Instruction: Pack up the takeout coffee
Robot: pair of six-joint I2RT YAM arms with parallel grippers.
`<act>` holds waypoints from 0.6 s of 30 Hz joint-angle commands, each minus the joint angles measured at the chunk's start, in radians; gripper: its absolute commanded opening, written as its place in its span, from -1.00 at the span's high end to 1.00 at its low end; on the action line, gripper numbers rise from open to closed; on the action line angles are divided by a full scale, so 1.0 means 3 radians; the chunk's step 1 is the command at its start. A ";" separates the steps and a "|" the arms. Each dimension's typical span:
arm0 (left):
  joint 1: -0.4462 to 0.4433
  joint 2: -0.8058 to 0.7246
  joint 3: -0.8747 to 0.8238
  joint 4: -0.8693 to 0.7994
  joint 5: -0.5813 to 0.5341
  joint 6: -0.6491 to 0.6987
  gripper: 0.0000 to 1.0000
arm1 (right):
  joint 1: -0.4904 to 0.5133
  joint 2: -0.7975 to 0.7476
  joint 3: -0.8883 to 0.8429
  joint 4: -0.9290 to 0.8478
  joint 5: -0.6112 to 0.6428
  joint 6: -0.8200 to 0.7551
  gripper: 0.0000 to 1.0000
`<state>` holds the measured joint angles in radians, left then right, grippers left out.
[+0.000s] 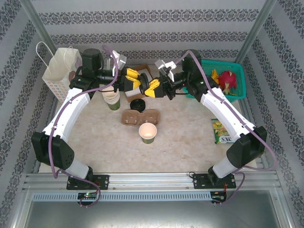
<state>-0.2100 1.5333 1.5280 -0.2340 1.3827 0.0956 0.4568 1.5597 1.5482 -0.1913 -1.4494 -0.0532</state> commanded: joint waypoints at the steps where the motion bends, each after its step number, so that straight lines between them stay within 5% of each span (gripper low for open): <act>1: -0.0017 -0.0038 -0.0018 0.0406 0.0030 -0.0180 0.27 | 0.0057 -0.0144 -0.0052 0.0029 -0.0094 -0.0174 1.00; 14: -0.0022 -0.0084 -0.0057 0.0439 0.0123 -0.0148 1.00 | 0.0120 -0.0077 -0.0031 0.0056 -0.0007 -0.0176 1.00; 18: -0.0023 -0.0100 -0.0067 0.0370 -0.0004 -0.0119 1.00 | 0.0093 -0.0122 -0.0079 0.0053 0.0075 -0.0195 1.00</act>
<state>-0.2161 1.5303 1.5089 -0.1371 1.4059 0.0444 0.4740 1.5452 1.5425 -0.1829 -1.3956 -0.0788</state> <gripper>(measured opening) 0.052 0.087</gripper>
